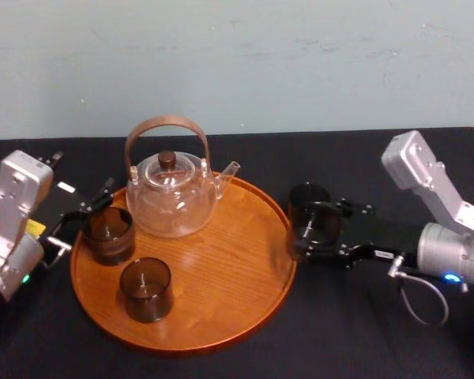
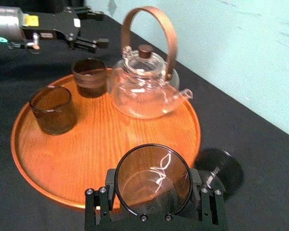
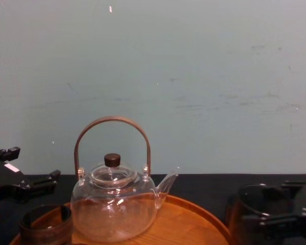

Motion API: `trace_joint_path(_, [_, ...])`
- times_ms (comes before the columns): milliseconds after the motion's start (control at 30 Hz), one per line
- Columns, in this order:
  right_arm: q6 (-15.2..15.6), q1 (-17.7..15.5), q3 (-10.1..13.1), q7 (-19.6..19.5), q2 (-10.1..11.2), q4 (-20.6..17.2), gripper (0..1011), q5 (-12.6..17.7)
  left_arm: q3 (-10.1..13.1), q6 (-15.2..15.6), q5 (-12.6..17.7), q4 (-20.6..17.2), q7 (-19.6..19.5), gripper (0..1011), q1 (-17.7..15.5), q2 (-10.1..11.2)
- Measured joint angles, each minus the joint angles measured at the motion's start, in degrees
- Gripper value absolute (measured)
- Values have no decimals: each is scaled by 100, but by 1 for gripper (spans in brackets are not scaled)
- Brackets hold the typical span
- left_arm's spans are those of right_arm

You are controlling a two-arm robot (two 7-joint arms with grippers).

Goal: Pick up the glass from the table and place it on the tray.

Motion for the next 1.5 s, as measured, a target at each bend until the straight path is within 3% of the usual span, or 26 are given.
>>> trace_joint_path(733, [-354,755,-941,512,-572,449,900,14,0,0,0,0,0,1001,0,0])
trace_joint_path(1133, [-439,901,-1260,641,-735,823,900,85,0,0,0,0,0,1001,0,0])
trace_joint_path(1500, [-489,929,-1395,648,-809,1067,900,83,0,0,0,0,0,1001,0,0])
